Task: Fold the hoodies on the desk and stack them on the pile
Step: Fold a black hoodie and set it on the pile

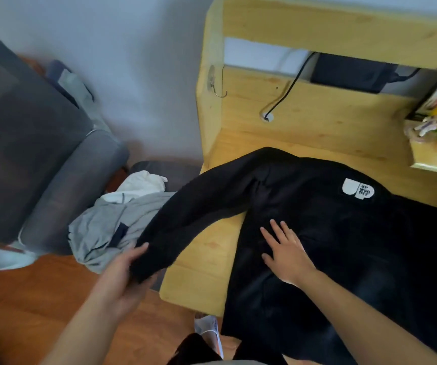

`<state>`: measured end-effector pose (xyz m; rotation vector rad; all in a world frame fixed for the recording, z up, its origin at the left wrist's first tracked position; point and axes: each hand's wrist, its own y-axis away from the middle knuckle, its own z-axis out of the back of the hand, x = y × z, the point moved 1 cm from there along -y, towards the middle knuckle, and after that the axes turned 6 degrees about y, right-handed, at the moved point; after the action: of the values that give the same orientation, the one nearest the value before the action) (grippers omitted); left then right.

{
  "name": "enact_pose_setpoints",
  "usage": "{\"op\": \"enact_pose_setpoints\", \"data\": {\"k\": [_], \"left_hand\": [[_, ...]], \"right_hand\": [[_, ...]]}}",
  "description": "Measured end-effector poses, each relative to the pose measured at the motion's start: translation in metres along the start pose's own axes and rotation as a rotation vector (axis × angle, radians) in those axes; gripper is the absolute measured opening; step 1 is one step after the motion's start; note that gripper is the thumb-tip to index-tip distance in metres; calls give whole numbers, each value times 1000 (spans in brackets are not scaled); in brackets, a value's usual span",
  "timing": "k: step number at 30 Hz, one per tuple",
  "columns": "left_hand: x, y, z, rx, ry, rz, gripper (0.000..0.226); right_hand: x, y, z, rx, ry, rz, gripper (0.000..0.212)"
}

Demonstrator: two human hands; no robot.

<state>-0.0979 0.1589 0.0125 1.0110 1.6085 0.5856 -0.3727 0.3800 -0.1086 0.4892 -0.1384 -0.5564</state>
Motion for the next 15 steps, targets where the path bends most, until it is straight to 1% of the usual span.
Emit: {"op": "enact_pose_setpoints", "data": {"k": [1,2,3,4,5,6,7,8,9,10,11,12,13,14,15], "left_hand": [[22,-10,21,-103,-249,16,16],[42,-20,41,-167,-506,53,22],[61,-27,58,-178,-759,107,33],[76,-37,75,-156,-1016,133,48],[86,-46,88,-108,-1274,96,63],[91,-52,93,-52,-1574,1,72],[89,-57,89,-59,-1857,-190,73],[86,-59,74,-60,-2000,-452,69],[86,-57,52,-31,-1979,-724,64],[87,-53,26,57,-1883,-923,60],[91,-51,2,188,-1803,-1027,59],[98,-53,-21,329,-1786,-1069,61],[106,-60,-35,435,-1835,-1069,64],[115,-66,-50,514,-1917,-1045,68],[123,-76,-60,550,-2002,-987,71]], "right_hand": [[0,2,0,-18,21,-3,72],[1,5,1,-47,52,-18,71],[1,8,2,-92,67,-47,70],[1,12,3,-144,52,-95,68],[0,19,4,-212,13,-154,67],[-2,28,4,-270,-39,-215,65],[-4,38,1,-312,-88,-274,64],[-9,50,-3,-326,-135,-340,64],[-15,61,-8,-318,-189,-415,64],[-24,73,-14,-281,-249,-500,66],[-36,84,-19,-221,-298,-587,68],[-47,95,-24,-151,-323,-662,72],[-58,105,-28,-87,-336,-713,76],[-67,112,-31,-38,-367,-737,79],[-71,117,-34,-4,-424,-734,81]]}}
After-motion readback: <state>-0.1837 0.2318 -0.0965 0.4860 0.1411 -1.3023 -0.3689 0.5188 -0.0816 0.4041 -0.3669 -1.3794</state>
